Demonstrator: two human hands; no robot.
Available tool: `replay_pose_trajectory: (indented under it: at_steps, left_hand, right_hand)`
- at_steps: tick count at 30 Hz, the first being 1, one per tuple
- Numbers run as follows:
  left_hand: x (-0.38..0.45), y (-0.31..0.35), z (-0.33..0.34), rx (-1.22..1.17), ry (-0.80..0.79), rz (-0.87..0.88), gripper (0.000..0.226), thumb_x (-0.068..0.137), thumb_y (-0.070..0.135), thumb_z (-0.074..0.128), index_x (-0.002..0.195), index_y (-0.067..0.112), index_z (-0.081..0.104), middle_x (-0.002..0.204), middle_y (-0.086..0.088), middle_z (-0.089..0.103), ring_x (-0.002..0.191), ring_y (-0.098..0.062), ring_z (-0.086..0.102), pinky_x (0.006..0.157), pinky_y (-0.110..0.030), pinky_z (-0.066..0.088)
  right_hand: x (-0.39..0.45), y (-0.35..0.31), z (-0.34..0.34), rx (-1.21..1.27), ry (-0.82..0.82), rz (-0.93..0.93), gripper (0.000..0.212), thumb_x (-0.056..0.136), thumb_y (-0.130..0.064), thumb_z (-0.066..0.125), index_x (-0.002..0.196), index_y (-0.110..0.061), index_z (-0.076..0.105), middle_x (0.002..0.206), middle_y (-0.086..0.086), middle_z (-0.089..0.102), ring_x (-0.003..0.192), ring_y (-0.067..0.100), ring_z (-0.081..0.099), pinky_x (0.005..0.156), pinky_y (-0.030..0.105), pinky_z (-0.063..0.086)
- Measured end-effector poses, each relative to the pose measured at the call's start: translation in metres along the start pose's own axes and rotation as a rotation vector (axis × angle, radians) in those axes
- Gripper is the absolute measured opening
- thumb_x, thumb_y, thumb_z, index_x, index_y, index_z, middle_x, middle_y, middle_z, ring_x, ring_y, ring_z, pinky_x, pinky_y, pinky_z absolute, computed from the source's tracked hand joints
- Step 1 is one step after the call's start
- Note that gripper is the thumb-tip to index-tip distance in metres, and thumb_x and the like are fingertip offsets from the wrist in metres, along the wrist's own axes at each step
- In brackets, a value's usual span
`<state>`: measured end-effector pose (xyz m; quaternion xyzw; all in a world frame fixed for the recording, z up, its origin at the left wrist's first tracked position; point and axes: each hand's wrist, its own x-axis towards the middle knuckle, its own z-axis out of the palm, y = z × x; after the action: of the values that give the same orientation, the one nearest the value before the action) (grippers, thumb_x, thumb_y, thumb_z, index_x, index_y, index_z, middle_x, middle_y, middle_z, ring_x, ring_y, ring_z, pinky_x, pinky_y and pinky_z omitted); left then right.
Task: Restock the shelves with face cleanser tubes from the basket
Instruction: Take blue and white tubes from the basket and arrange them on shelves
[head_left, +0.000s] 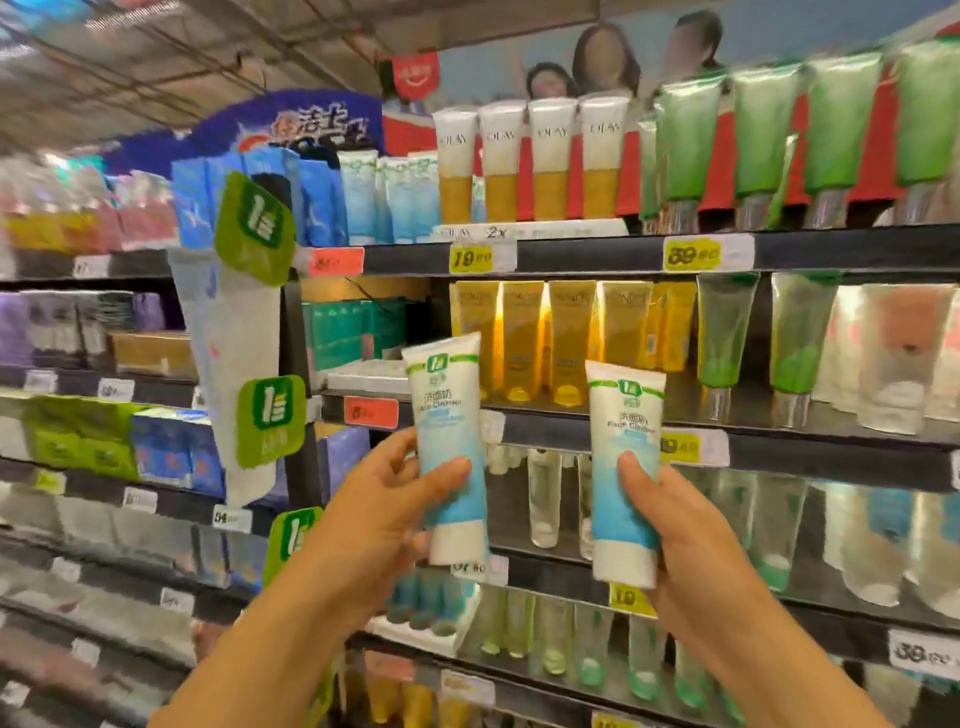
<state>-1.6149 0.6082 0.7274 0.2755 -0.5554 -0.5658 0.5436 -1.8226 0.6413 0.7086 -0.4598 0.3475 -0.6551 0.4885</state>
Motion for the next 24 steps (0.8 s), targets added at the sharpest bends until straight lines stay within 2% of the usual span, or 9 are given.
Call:
replay_pose_trajectory:
  at_steps: [3,6,10,11,13,16,19,21,24]
  left_hand:
    - [0.03,0.024,-0.017,0.025,0.003,0.059,0.057,0.046,0.029,0.077,0.101,0.024,0.064,0.095,-0.002,0.074,0.084,-0.018,0.071,0.062,-0.037,0.056]
    - [0.063,0.045,-0.032,0.066,0.019,0.119,0.059,0.044,0.028,0.077,0.101,0.023,0.063,0.093,-0.003,0.074,0.081,-0.017,0.072,0.053,-0.03,0.056]
    - [0.118,0.08,-0.047,0.069,0.082,0.243,0.045,0.05,0.019,0.072,0.094,0.018,0.065,0.083,-0.001,0.075,0.07,-0.012,0.071,0.046,-0.025,0.053]
    - [0.133,0.09,-0.05,0.078,0.098,0.273,0.043,0.052,0.018,0.071,0.095,0.018,0.065,0.08,0.0,0.074,0.066,-0.009,0.07,0.043,-0.021,0.05]
    - [0.16,0.111,-0.056,0.112,0.12,0.327,0.041,0.056,0.017,0.069,0.096,0.018,0.062,0.075,0.003,0.073,0.062,-0.006,0.069,0.04,-0.019,0.048]
    - [0.198,0.139,-0.067,0.168,0.142,0.379,0.041,0.058,0.018,0.07,0.097,0.017,0.059,0.076,0.0,0.074,0.063,-0.01,0.07,0.046,-0.024,0.052]
    - [0.231,0.156,-0.077,0.209,0.197,0.411,0.036,0.065,0.015,0.071,0.099,0.013,0.058,0.079,-0.002,0.074,0.067,-0.013,0.071,0.05,-0.032,0.056]
    - [0.251,0.16,-0.083,0.229,0.222,0.408,0.032,0.076,0.011,0.069,0.106,0.009,0.059,0.091,-0.008,0.072,0.079,-0.019,0.071,0.062,-0.041,0.059]
    - [0.281,0.162,-0.089,0.269,0.262,0.402,0.039,0.08,0.01,0.069,0.116,0.004,0.055,0.108,-0.017,0.067,0.096,-0.031,0.067,0.083,-0.052,0.054]
  right_hand:
    - [0.037,-0.014,0.022,-0.045,-0.044,-0.063,0.043,0.064,-0.042,0.06,0.103,-0.022,0.06,0.073,-0.005,0.071,0.062,0.006,0.066,0.047,0.023,0.053]
    - [0.078,-0.023,0.044,-0.059,-0.1,-0.11,0.048,0.063,-0.043,0.061,0.105,-0.019,0.061,0.079,-0.004,0.072,0.067,0.006,0.067,0.052,0.021,0.052]
    - [0.137,-0.036,0.072,-0.079,-0.192,-0.133,0.056,0.062,-0.042,0.062,0.111,-0.015,0.06,0.097,0.007,0.072,0.087,0.02,0.067,0.073,0.036,0.056]
    - [0.152,-0.041,0.079,-0.07,-0.216,-0.139,0.056,0.063,-0.04,0.063,0.111,-0.013,0.059,0.099,0.01,0.071,0.088,0.022,0.067,0.074,0.037,0.056]
    - [0.18,-0.052,0.094,-0.054,-0.258,-0.169,0.053,0.062,-0.038,0.062,0.109,-0.014,0.06,0.091,0.006,0.073,0.079,0.017,0.068,0.066,0.031,0.057]
    - [0.218,-0.069,0.118,-0.038,-0.326,-0.243,0.049,0.057,-0.039,0.064,0.101,-0.016,0.064,0.082,0.0,0.073,0.072,0.01,0.069,0.06,0.023,0.057]
    - [0.248,-0.083,0.144,-0.064,-0.387,-0.332,0.052,0.057,-0.041,0.064,0.103,-0.016,0.064,0.097,0.003,0.074,0.09,0.016,0.069,0.076,0.031,0.058]
    - [0.265,-0.09,0.161,-0.073,-0.399,-0.361,0.054,0.06,-0.039,0.065,0.109,-0.014,0.061,0.104,0.006,0.072,0.098,0.022,0.068,0.084,0.04,0.056]
    - [0.285,-0.097,0.185,-0.079,-0.375,-0.429,0.031,0.073,-0.029,0.062,0.1,-0.015,0.062,0.101,0.006,0.072,0.092,0.02,0.07,0.081,0.037,0.057]
